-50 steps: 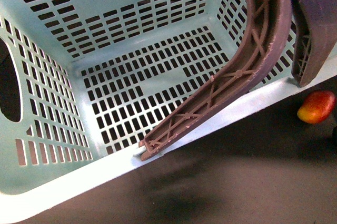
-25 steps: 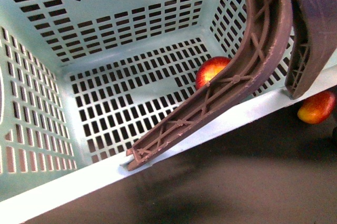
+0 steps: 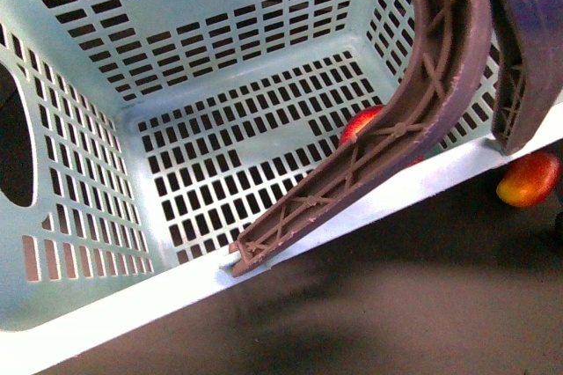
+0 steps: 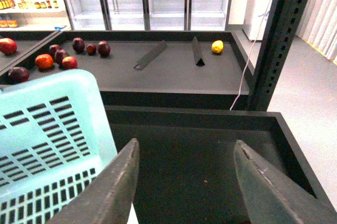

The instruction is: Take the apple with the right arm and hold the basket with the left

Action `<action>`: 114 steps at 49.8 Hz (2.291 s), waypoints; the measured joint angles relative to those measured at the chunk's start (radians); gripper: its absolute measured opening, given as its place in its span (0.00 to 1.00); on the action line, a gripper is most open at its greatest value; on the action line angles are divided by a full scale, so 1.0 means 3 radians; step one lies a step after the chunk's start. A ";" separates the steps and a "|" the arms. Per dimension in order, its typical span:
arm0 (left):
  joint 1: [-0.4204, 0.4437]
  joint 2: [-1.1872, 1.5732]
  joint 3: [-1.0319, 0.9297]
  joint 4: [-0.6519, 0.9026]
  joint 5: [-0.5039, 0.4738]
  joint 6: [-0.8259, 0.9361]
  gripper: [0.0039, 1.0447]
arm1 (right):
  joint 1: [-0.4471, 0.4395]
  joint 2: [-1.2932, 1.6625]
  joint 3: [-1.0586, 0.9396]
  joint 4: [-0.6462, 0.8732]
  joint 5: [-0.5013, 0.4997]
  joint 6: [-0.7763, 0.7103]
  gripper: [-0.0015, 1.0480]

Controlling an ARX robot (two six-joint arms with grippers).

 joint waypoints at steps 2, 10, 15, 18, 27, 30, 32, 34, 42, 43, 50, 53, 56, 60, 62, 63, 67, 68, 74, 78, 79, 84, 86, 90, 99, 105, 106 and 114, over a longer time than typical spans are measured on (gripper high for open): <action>0.0000 0.0000 0.0000 0.0001 -0.0019 0.0010 0.14 | -0.0039 -0.0078 -0.0099 0.0022 -0.0039 -0.0001 0.43; 0.0000 0.0000 0.0000 0.0001 -0.0034 0.0019 0.14 | -0.0205 -0.0422 -0.0505 0.0050 -0.0196 -0.0003 0.09; 0.0000 0.0000 -0.0001 0.0001 -0.0031 0.0019 0.14 | -0.0272 -0.0614 -0.0656 0.0034 -0.0271 -0.0008 0.02; 0.0000 0.0000 0.0000 0.0001 -0.0031 0.0020 0.14 | -0.0292 -0.0674 -0.0703 0.0018 -0.0295 -0.0008 0.02; 0.0000 0.0000 -0.0001 0.0001 -0.0006 0.0018 0.14 | -0.0590 -0.1012 -0.0907 -0.0121 -0.0571 -0.0008 0.02; 0.0000 0.0000 -0.0001 0.0000 -0.0011 0.0017 0.14 | -0.0608 -0.1132 -0.0965 -0.0187 -0.0589 -0.0008 0.02; 0.0000 0.0000 0.0000 0.0001 -0.0031 0.0019 0.14 | -0.0608 -0.1217 -0.1001 -0.0237 -0.0598 -0.0008 0.02; 0.0000 0.0000 0.0000 0.0000 -0.0037 0.0023 0.14 | -0.0608 -0.1298 -0.1030 -0.0287 -0.0594 -0.0008 0.02; 0.0000 0.0000 0.0000 0.0001 -0.0022 0.0019 0.14 | -0.0610 -0.1516 -0.1096 -0.0431 -0.0595 -0.0008 0.02; 0.0000 -0.0001 0.0000 0.0001 -0.0019 0.0020 0.14 | -0.0610 -0.1548 -0.1105 -0.0454 -0.0595 -0.0008 0.02; 0.0000 0.0000 -0.0001 0.0001 -0.0013 0.0019 0.14 | -0.0610 -0.1738 -0.1157 -0.0598 -0.0595 -0.0008 0.02; 0.0000 0.0000 0.0000 0.0001 -0.0013 0.0019 0.14 | -0.0610 -0.1783 -0.1228 -0.0524 -0.0598 -0.0008 0.02; 0.0000 0.0000 0.0000 0.0001 -0.0014 0.0018 0.14 | -0.0610 -0.1850 -0.1230 -0.0567 -0.0601 -0.0008 0.02; 0.0000 0.0000 0.0000 0.0001 -0.0014 0.0020 0.14 | -0.0610 -0.1966 -0.1230 -0.0678 -0.0600 -0.0008 0.02; 0.0000 0.0000 0.0000 0.0001 -0.0014 0.0018 0.14 | -0.0610 -0.2017 -0.1230 -0.0722 -0.0600 -0.0008 0.02; 0.0000 0.0000 0.0000 0.0001 -0.0014 0.0018 0.14 | -0.0610 -0.2051 -0.1230 -0.0752 -0.0599 -0.0008 0.02; 0.0000 0.0000 0.0000 0.0001 -0.0015 0.0020 0.14 | -0.0610 -0.2154 -0.1230 -0.0852 -0.0599 -0.0008 0.02; 0.0000 0.0000 0.0000 0.0001 -0.0015 0.0020 0.14 | -0.0610 -0.2181 -0.1230 -0.0881 -0.0599 -0.0008 0.02; 0.0000 0.0000 0.0000 0.0001 -0.0014 0.0018 0.14 | -0.0610 -0.2316 -0.1230 -0.1013 -0.0599 -0.0008 0.02; 0.0000 0.0000 0.0000 0.0001 -0.0014 0.0019 0.14 | -0.0610 -0.2399 -0.1230 -0.1097 -0.0599 -0.0008 0.02; 0.0000 0.0000 0.0000 0.0001 -0.0014 0.0019 0.14 | -0.0610 -0.2411 -0.1230 -0.1109 -0.0599 -0.0008 0.02; 0.0000 0.0000 0.0000 0.0001 -0.0013 0.0019 0.14 | -0.0610 -0.2537 -0.1230 -0.1235 -0.0599 -0.0008 0.02; 0.0000 0.0000 0.0000 0.0001 -0.0014 0.0019 0.14 | -0.0610 -0.2583 -0.1230 -0.1283 -0.0599 -0.0008 0.02; 0.0000 0.0000 0.0000 0.0001 -0.0014 0.0019 0.14 | -0.0610 -0.2672 -0.1230 -0.1369 -0.0599 -0.0008 0.02; 0.0000 0.0000 0.0000 0.0001 -0.0013 0.0020 0.14 | -0.0610 -0.3174 -0.1228 -0.1979 -0.0593 -0.0009 0.02; 0.0000 0.0000 0.0000 0.0001 -0.0014 0.0020 0.14 | -0.0610 -0.3320 -0.1228 -0.2040 -0.0594 -0.0008 0.02; 0.0000 -0.0001 0.0000 0.0001 -0.0014 0.0023 0.14 | -0.0610 -0.3320 -0.1230 -0.2042 -0.0595 -0.0008 0.02; 0.0000 -0.0001 0.0000 0.0001 -0.0014 0.0019 0.14 | -0.0610 -0.3330 -0.1230 -0.2047 -0.0595 -0.0009 0.08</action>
